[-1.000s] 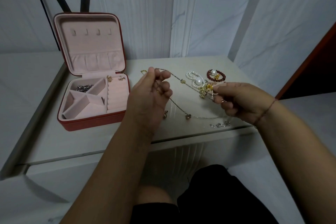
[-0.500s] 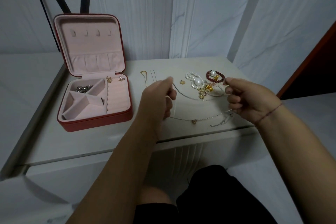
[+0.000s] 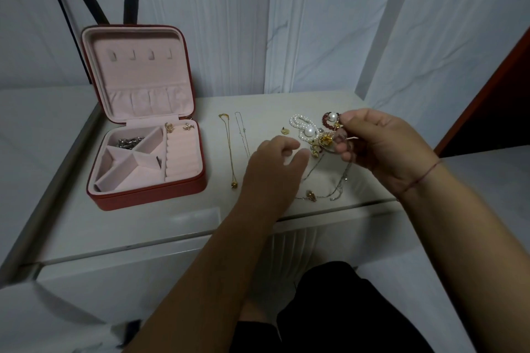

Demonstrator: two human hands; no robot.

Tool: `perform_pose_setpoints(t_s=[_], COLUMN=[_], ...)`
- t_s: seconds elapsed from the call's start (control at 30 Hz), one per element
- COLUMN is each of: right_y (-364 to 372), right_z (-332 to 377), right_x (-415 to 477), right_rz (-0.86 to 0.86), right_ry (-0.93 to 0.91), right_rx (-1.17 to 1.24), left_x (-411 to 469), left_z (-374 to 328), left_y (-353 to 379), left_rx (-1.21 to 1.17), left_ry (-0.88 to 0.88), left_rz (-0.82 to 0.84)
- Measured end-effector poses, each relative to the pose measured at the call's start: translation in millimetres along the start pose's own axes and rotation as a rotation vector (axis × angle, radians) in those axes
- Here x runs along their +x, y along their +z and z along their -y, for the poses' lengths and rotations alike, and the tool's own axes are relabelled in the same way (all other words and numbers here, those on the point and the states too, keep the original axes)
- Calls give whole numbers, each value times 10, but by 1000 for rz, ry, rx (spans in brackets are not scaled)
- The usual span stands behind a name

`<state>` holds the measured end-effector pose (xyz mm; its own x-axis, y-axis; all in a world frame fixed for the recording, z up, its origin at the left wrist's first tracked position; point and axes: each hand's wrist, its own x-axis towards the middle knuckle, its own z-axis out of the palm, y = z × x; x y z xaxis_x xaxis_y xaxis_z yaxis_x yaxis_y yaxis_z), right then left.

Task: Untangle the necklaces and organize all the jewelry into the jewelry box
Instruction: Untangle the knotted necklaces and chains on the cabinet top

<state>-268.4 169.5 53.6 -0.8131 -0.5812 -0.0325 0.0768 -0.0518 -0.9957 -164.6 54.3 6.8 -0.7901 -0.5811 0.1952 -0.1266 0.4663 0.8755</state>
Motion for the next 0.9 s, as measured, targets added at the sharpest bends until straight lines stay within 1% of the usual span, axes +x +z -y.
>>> perform_pose_setpoints(t_s=[0.07, 0.17, 0.27, 0.4, 0.53, 0.7, 0.77, 0.9], right_y=[25, 62, 93, 102, 91, 102, 99, 93], right_z=[0, -2, -10, -17, -15, -34, -47, -80], right_x=[-17, -41, -52, -55, -60, -61, -55, -56], right_rz=[13, 35, 33, 16, -11, -37, -41, -39], right_ry=[-15, -30, -39, -56, -74, -73, -78, -75], right_rx=[-7, -17, -32, -48, -70, -101, -109, -126], left_x=[-3, -15, -30, -15, 21, 6, 15, 29], left_z=[-31, -78, -121, -112, -84, -95, -76, -74], left_y=[2, 6, 26, 47, 57, 47, 45, 46], left_rx=[-120, -356, -461, -497, -375, -334, -367, -465], left_ry=[41, 36, 29, 15, 33, 43, 47, -1], left_rz=[20, 109, 146, 158, 60, 44, 67, 97])
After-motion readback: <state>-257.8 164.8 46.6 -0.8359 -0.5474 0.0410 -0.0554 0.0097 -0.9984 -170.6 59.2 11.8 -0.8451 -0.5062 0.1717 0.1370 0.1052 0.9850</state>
